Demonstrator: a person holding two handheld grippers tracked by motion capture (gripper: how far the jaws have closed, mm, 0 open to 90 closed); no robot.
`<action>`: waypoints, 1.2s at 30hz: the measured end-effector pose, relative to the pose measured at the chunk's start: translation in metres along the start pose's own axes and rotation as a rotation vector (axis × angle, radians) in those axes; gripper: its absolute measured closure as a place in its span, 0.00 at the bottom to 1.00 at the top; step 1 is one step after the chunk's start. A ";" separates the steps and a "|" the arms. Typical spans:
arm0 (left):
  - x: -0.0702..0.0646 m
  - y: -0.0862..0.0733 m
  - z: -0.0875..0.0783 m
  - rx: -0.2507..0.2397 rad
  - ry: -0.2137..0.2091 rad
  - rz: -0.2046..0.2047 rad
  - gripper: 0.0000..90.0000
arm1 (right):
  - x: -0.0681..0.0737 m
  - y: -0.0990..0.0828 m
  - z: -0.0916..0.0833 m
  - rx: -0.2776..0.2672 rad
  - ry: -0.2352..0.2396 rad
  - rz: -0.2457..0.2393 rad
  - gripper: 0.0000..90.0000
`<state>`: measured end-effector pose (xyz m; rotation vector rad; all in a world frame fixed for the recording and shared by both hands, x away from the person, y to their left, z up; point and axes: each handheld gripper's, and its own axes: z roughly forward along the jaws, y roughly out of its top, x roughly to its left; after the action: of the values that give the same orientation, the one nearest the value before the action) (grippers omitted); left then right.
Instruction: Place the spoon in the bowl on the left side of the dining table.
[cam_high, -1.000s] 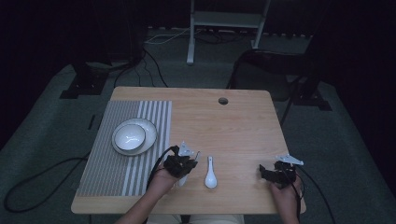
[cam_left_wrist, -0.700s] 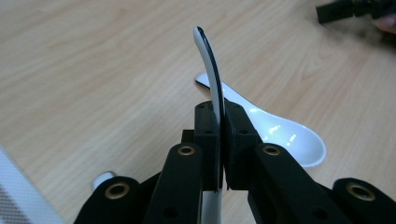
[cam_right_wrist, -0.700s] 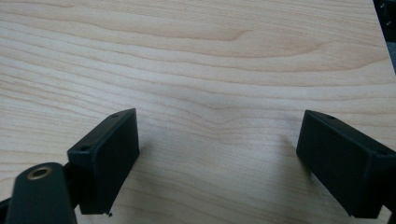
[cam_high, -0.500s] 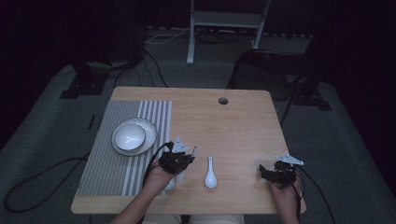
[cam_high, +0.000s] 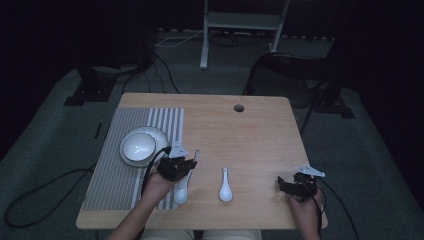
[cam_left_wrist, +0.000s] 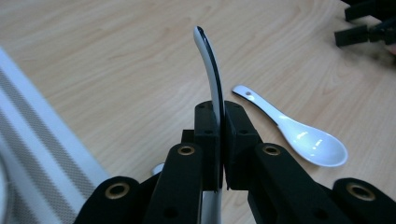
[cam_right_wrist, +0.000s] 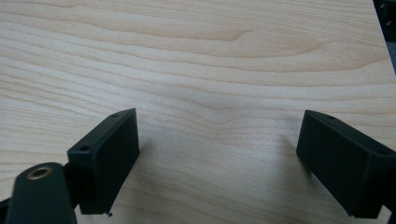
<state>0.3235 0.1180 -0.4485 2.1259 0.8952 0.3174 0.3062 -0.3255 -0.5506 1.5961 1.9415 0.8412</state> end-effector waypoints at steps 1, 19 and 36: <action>0.003 0.000 -0.003 -0.007 0.003 0.000 0.95 | 0.000 0.000 0.000 0.000 0.000 0.000 0.14; 0.058 -0.002 -0.052 -0.083 0.102 -0.085 0.95 | 0.000 0.000 0.000 0.000 -0.002 0.002 0.14; 0.127 -0.007 -0.080 -0.101 0.252 -0.181 0.95 | 0.000 0.000 0.000 0.000 -0.004 0.006 0.14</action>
<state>0.3720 0.2549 -0.4100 1.9231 1.1825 0.5332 0.3062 -0.3255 -0.5506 1.6032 1.9350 0.8391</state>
